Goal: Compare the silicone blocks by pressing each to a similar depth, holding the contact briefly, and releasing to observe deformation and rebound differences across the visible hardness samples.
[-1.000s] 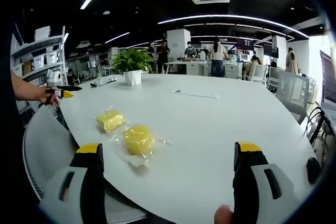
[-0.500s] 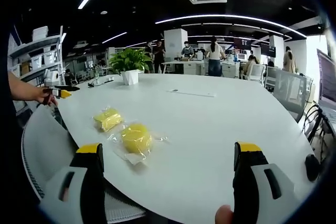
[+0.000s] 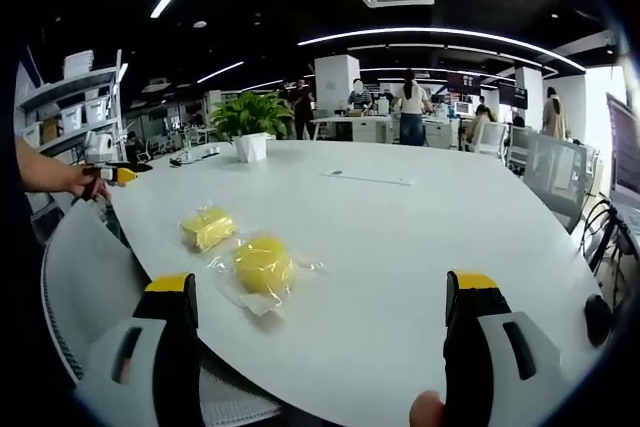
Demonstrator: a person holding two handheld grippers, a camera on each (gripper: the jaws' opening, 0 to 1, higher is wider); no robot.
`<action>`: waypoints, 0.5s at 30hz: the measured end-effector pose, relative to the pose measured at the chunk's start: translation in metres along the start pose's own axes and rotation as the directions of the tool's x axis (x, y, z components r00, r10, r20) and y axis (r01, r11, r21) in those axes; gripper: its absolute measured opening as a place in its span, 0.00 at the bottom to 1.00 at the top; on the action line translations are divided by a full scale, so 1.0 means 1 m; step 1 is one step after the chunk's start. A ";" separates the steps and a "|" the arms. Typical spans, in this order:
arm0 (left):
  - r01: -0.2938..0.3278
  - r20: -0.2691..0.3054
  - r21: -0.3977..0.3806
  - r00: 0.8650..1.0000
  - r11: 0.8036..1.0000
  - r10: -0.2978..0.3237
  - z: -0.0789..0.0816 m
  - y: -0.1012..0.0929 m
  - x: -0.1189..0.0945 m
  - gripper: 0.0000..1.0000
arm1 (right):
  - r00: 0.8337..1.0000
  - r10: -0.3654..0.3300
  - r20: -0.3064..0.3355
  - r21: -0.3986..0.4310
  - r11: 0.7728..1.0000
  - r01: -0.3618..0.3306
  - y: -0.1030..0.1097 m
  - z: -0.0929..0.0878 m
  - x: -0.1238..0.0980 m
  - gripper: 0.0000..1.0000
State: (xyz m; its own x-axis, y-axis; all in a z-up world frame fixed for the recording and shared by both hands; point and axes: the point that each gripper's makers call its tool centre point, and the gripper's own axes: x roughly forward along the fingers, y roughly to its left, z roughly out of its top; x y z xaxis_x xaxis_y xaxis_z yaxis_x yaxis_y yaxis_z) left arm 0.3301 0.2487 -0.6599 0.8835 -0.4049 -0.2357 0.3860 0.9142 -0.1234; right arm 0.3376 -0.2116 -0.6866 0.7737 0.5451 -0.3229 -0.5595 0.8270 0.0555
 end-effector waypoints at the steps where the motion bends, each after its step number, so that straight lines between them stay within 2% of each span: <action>1: 0.001 0.000 0.001 1.000 1.000 -0.001 0.000 0.000 0.000 1.00 | 1.000 0.000 0.000 0.000 1.000 0.000 0.000 0.000 0.000 0.97; 15: 0.004 -0.012 0.017 1.000 1.000 -0.003 0.002 0.001 0.005 1.00 | 1.000 0.007 0.007 0.000 1.000 -0.007 -0.002 0.002 0.005 0.97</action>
State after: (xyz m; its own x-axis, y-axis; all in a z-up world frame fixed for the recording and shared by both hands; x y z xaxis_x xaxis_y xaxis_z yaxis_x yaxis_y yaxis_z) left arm 0.3348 0.2474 -0.6595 0.8790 -0.4081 -0.2465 0.3936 0.9129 -0.1079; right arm 0.3434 -0.2097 -0.6866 0.7715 0.5522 -0.3160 -0.5651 0.8229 0.0583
